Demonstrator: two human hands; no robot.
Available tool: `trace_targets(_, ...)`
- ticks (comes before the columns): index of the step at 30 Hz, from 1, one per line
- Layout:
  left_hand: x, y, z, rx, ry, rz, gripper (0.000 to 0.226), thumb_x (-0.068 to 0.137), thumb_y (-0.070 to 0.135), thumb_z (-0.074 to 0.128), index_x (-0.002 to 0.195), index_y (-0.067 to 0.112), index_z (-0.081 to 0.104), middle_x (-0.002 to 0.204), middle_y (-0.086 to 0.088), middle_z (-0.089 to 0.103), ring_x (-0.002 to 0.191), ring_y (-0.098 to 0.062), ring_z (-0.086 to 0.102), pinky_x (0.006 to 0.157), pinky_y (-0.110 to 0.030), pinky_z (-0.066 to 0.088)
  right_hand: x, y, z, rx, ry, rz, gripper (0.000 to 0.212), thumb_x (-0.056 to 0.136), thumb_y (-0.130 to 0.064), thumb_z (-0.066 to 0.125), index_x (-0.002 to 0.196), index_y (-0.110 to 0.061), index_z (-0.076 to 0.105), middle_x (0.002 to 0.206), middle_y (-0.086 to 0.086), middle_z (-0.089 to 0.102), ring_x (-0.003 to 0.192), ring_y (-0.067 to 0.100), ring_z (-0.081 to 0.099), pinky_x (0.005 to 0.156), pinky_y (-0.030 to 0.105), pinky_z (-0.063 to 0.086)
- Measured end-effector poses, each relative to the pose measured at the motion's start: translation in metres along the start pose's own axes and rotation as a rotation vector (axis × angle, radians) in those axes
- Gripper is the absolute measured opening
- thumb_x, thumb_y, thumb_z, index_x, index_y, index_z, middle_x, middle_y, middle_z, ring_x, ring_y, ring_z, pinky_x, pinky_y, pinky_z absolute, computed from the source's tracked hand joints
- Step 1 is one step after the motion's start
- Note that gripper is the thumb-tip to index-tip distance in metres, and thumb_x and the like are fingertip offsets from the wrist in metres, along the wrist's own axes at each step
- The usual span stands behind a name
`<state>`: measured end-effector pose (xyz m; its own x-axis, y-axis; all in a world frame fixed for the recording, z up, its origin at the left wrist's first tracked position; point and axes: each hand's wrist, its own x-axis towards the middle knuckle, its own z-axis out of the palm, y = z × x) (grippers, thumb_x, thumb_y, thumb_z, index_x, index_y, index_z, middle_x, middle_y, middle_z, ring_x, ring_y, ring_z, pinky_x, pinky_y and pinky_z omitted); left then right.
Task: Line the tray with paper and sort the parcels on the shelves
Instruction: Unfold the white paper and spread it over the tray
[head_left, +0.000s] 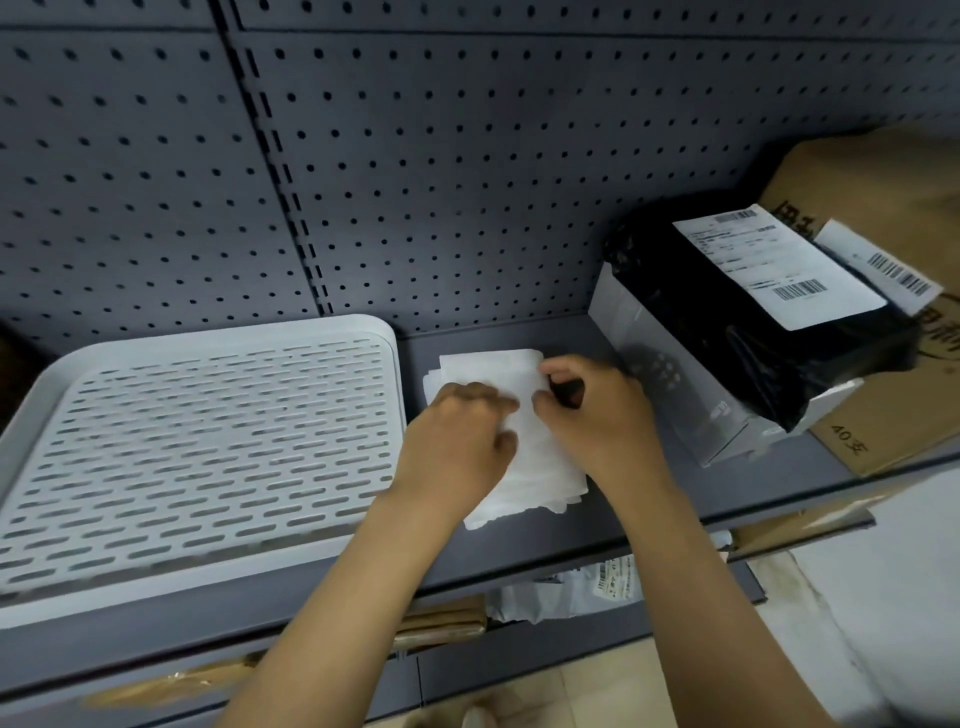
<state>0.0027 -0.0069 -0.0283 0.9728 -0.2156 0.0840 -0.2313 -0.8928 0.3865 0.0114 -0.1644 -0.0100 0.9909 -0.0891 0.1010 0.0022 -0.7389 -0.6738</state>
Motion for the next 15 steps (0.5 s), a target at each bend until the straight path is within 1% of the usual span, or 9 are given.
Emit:
trace_targets(1,0.000,0.000,0.000,-0.005,-0.006,-0.007,0.044,0.094,0.032,0.055,0.138,0.034,0.060,0.147,0.013,0.056,0.137,-0.016,0.045,0.102,-0.031,0.046,0.000,0.000,-0.001,-0.043,0.005,0.014,0.028,0.085,-0.027,0.068,0.113,-0.032,0.070,0.106,-0.012,0.074,0.096,0.012,0.069,0.079,0.028,0.054)
trace_targets(3,-0.001,0.000,-0.001,-0.014,-0.014,-0.004,0.045,0.094,0.033,0.056,0.139,0.033,0.059,0.148,0.011,0.055,0.138,-0.017,0.044,0.104,-0.032,0.046,0.000,-0.001,-0.002,-0.044,-0.039,0.063,0.030,0.085,-0.027,0.068,0.115,-0.031,0.068,0.108,-0.010,0.074,0.098,0.015,0.069,0.079,0.027,0.052)
trace_targets(5,-0.001,0.000,-0.001,-0.023,-0.015,0.001,0.045,0.093,0.032,0.056,0.139,0.033,0.059,0.147,0.010,0.056,0.138,-0.017,0.044,0.105,-0.032,0.046,0.000,-0.004,-0.001,-0.005,-0.077,0.085,0.031,0.083,-0.025,0.070,0.114,-0.033,0.069,0.106,-0.010,0.074,0.097,0.015,0.070,0.082,0.031,0.055)
trace_targets(9,-0.001,0.001,-0.002,-0.060,0.012,0.001,0.045,0.093,0.033,0.057,0.137,0.033,0.060,0.142,0.009,0.059,0.133,-0.018,0.049,0.101,-0.032,0.048,-0.004,-0.016,0.001,0.066,-0.044,0.055,0.032,0.079,-0.017,0.070,0.105,-0.036,0.069,0.094,-0.016,0.072,0.089,0.012,0.069,0.085,0.038,0.057)
trace_targets(12,-0.001,0.004,-0.010,-0.175,0.117,-0.026,0.044,0.091,0.030,0.060,0.135,0.034,0.063,0.136,0.007,0.063,0.124,-0.020,0.057,0.095,-0.029,0.047,-0.008,-0.026,-0.005,0.125,0.022,0.036,0.033,0.079,-0.014,0.067,0.102,-0.039,0.069,0.090,-0.018,0.070,0.085,0.012,0.068,0.085,0.041,0.056)
trace_targets(14,-0.003,0.006,-0.021,-0.270,0.217,-0.051,0.043,0.091,0.028,0.061,0.134,0.034,0.064,0.133,0.008,0.064,0.123,-0.019,0.056,0.091,-0.023,0.043,-0.010,-0.036,-0.015,0.168,0.080,0.004,0.036,0.079,-0.013,0.066,0.101,-0.041,0.068,0.088,-0.018,0.069,0.084,0.010,0.067,0.083,0.038,0.055)
trace_targets(15,-0.004,0.006,-0.026,-0.323,0.265,-0.065,0.042,0.091,0.026,0.062,0.133,0.033,0.064,0.130,0.011,0.063,0.122,-0.017,0.055,0.090,-0.020,0.040,-0.011,-0.042,-0.021,0.194,0.101,-0.018,0.038,0.079,-0.012,0.066,0.101,-0.043,0.067,0.087,-0.019,0.069,0.083,0.007,0.067,0.082,0.034,0.054)
